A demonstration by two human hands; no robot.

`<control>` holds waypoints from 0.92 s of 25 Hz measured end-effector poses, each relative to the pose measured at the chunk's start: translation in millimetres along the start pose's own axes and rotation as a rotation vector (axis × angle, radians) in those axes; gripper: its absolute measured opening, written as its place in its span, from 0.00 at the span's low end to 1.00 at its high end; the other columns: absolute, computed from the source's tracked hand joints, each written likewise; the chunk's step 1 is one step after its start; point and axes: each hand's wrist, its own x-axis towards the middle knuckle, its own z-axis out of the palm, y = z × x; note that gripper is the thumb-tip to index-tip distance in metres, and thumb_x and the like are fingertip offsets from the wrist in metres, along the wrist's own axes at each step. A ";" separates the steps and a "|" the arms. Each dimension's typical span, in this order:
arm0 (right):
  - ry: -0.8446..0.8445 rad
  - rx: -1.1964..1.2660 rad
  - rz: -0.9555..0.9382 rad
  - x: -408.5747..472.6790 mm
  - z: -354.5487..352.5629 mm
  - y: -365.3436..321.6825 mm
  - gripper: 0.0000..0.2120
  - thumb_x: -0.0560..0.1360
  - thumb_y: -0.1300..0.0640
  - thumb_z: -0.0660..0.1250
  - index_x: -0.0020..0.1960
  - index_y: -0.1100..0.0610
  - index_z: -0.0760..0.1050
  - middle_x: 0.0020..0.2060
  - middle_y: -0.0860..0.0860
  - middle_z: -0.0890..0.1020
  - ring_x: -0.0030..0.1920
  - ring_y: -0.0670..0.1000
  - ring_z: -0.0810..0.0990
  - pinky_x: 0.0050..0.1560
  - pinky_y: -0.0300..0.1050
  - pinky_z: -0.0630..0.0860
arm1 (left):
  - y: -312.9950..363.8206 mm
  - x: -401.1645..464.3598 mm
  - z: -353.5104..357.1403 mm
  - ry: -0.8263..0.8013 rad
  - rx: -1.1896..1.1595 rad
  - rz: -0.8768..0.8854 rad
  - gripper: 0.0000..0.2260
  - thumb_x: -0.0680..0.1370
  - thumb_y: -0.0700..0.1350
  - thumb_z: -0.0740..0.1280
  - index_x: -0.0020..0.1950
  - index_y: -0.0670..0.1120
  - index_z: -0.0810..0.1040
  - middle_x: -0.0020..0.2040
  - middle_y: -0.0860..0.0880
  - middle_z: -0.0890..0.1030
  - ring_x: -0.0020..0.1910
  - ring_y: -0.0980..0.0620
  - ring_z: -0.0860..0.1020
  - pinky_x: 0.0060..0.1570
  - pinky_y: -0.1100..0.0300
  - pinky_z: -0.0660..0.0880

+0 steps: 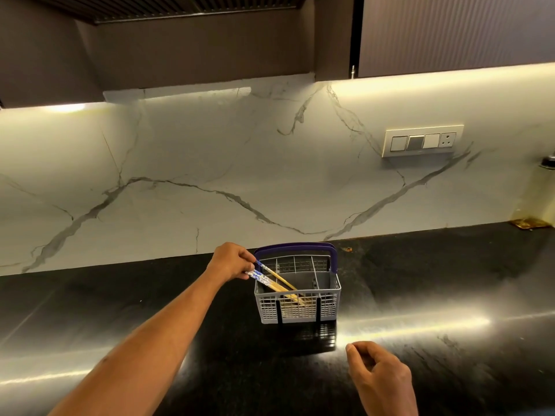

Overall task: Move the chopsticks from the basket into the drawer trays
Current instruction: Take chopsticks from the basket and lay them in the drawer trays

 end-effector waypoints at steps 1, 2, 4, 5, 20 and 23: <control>0.001 0.000 0.000 0.4 -0.3 0.8 0.02 0.75 0.56 0.72 0.44 0.51 0.81 0.35 0.44 0.83 0.37 0.42 0.81 0.35 0.26 0.70 | 2.5 0.3 -3.1 0.002 0.018 0.020 0.06 0.73 0.35 0.74 0.46 0.44 0.84 0.45 0.44 0.85 0.41 0.50 0.86 0.42 0.59 0.84; 0.002 -0.001 -0.001 0.2 -1.5 -0.4 0.02 0.75 0.56 0.72 0.44 0.51 0.81 0.34 0.44 0.83 0.37 0.41 0.81 0.35 0.26 0.70 | 6.4 0.2 -7.5 -0.004 0.039 0.047 0.06 0.73 0.35 0.73 0.45 0.46 0.83 0.45 0.44 0.85 0.42 0.51 0.85 0.42 0.59 0.83; 0.006 0.008 -0.015 -0.7 -3.9 -3.8 0.02 0.75 0.56 0.72 0.43 0.52 0.81 0.33 0.43 0.83 0.35 0.41 0.81 0.33 0.25 0.71 | 17.6 -3.1 -19.8 -0.023 0.103 0.113 0.07 0.74 0.35 0.73 0.46 0.46 0.83 0.46 0.45 0.85 0.43 0.53 0.85 0.44 0.60 0.83; 0.017 0.012 -0.038 0.0 -4.3 -5.7 0.03 0.75 0.57 0.72 0.43 0.51 0.81 0.33 0.43 0.83 0.34 0.41 0.81 0.33 0.24 0.72 | 24.9 -5.3 -28.0 -0.021 0.139 0.145 0.06 0.74 0.35 0.73 0.48 0.45 0.83 0.46 0.45 0.85 0.43 0.53 0.84 0.44 0.60 0.83; -0.129 0.131 -0.632 35.5 -39.9 -150.9 0.21 0.78 0.43 0.65 0.67 0.52 0.76 0.59 0.52 0.83 0.59 0.50 0.82 0.64 0.53 0.77 | 188.4 -185.1 -124.4 0.120 0.424 0.800 0.10 0.79 0.41 0.68 0.58 0.51 0.80 0.47 0.58 0.79 0.37 0.69 0.77 0.38 0.78 0.73; -0.235 0.361 -0.620 21.7 -45.9 -145.4 0.10 0.78 0.54 0.68 0.57 0.57 0.81 0.46 0.55 0.86 0.46 0.53 0.86 0.54 0.56 0.82 | 180.8 -195.3 -120.2 0.061 0.356 0.826 0.09 0.79 0.41 0.68 0.58 0.49 0.82 0.44 0.59 0.78 0.35 0.73 0.78 0.38 0.82 0.71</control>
